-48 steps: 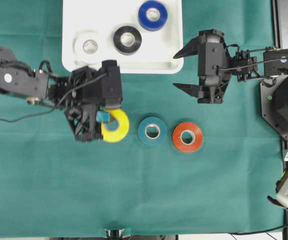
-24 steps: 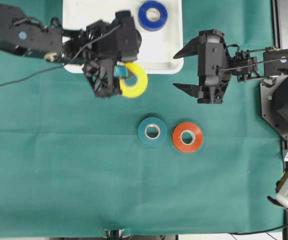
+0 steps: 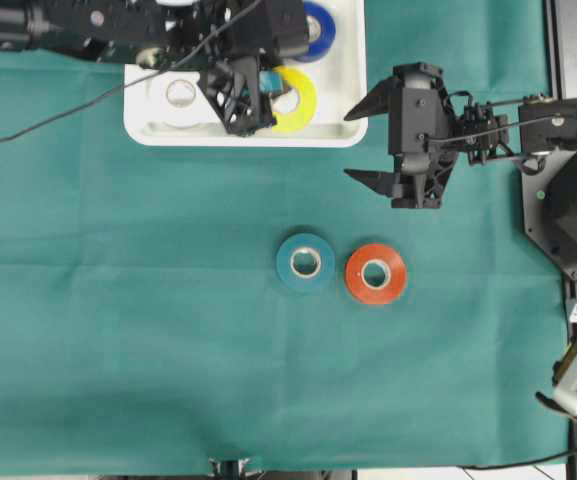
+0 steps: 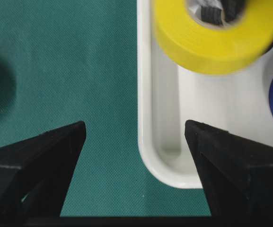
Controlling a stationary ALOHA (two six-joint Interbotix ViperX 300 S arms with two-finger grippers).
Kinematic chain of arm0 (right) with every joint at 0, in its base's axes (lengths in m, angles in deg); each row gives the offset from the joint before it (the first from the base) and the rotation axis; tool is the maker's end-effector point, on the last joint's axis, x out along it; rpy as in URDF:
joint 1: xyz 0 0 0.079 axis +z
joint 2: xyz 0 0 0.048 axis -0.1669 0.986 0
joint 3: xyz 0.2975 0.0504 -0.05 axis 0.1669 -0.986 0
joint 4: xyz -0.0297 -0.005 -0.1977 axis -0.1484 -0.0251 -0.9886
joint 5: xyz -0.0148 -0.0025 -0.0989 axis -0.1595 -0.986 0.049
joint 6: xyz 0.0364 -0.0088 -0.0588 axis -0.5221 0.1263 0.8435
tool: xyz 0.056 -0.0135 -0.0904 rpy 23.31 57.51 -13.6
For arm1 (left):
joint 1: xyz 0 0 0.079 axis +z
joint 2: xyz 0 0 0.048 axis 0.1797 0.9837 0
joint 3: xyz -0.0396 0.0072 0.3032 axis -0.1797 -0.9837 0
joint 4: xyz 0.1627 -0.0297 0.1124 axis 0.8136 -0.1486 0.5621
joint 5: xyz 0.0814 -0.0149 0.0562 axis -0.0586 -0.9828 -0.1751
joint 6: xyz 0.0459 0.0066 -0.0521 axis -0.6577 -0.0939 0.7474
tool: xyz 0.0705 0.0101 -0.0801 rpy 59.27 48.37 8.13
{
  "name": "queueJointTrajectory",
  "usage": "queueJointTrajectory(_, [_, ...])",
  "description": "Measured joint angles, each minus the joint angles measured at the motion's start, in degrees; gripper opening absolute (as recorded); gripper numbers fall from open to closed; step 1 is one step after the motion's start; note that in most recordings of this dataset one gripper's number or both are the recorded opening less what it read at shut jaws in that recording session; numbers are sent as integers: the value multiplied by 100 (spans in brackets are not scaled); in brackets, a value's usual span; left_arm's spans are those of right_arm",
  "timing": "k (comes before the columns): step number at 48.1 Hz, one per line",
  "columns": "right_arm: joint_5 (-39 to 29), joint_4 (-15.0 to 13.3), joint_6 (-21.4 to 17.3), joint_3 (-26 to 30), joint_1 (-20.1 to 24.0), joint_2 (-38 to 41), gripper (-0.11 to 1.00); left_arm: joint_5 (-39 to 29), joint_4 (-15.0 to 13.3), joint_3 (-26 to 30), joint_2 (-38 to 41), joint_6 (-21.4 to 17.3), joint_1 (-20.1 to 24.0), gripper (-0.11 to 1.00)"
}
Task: Put the tape alternately from left to right into the white case.
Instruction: 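Lift the yellow roll and carry it up into the tray, then release the yellow roll in the tray and withdraw the left gripper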
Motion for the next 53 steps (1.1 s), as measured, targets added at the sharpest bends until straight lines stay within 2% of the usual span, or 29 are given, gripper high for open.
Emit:
queueJointTrajectory(26, [9, 9, 0, 9, -9, 9, 82, 0, 9, 237, 246, -167, 88, 29])
queueJointTrajectory(28, [9, 9, 0, 9, 0, 9, 82, 0, 0, 246, 246, -167, 88, 37])
queueJointTrajectory(35, [9, 0, 0, 9, -9, 9, 82, 9, 0, 246, 237, -167, 79, 80])
queueJointTrajectory(39, [9, 0, 0, 9, -9, 9, 82, 9, 0, 255, 246, -176, 62, 96])
queueJointTrajectory(42, [9, 9, 0, 9, 0, 9, 82, 0, 0, 255, 237, -185, 53, 99])
queueJointTrajectory(53, [9, 0, 0, 9, -9, 9, 82, 0, 0, 255, 237, -202, 44, 99])
